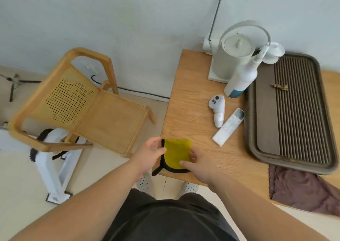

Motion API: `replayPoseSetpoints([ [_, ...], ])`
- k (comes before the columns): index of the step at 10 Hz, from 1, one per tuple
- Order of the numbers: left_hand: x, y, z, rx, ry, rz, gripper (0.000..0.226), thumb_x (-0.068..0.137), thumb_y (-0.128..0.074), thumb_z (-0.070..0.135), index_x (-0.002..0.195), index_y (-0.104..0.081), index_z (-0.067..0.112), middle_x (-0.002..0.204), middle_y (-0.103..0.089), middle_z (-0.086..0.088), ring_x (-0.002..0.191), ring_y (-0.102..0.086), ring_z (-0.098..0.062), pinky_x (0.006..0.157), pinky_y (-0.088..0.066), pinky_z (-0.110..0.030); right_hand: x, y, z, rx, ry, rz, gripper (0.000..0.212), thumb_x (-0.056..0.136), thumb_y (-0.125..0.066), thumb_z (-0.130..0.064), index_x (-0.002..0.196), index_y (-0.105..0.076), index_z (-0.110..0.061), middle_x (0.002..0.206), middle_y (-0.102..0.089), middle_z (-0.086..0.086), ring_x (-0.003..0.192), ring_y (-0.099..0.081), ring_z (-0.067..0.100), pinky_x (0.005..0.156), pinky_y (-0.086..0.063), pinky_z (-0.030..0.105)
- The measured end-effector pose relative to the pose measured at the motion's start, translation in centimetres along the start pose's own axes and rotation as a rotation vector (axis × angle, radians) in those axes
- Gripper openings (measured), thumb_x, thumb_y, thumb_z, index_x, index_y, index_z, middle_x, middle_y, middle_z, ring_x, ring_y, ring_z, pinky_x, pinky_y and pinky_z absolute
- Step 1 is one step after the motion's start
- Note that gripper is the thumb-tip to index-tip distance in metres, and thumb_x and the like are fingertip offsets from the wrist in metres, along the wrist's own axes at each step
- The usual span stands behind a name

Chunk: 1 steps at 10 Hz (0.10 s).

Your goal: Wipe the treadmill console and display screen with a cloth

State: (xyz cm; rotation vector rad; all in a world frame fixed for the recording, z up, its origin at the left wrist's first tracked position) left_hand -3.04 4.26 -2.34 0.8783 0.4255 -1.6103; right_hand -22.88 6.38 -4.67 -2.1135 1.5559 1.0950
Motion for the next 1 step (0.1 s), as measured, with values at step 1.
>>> replayPoseSetpoints([
  [1,-0.5,0.84,-0.7,0.05,0.017,0.024,0.038,0.1,-0.059,0.037,0.137,-0.051,0.032,0.135,-0.052,0.011,0.126,-0.052,-0.015,0.107,-0.044,-0.04,-0.45,0.5,-0.57,0.014,-0.02,0.004,0.07,0.094,-0.073,-0.036,0.154,-0.039,-0.022,0.147,-0.053,0.0,0.127,-0.055,0.016,0.102,-0.048,0.031],
])
Point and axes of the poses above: each hand's wrist, its own x-axis towards the middle knuckle, its own y-axis out of the back of the hand, z = x × y, the point moved 6 cm from there along x, towards the middle knuckle
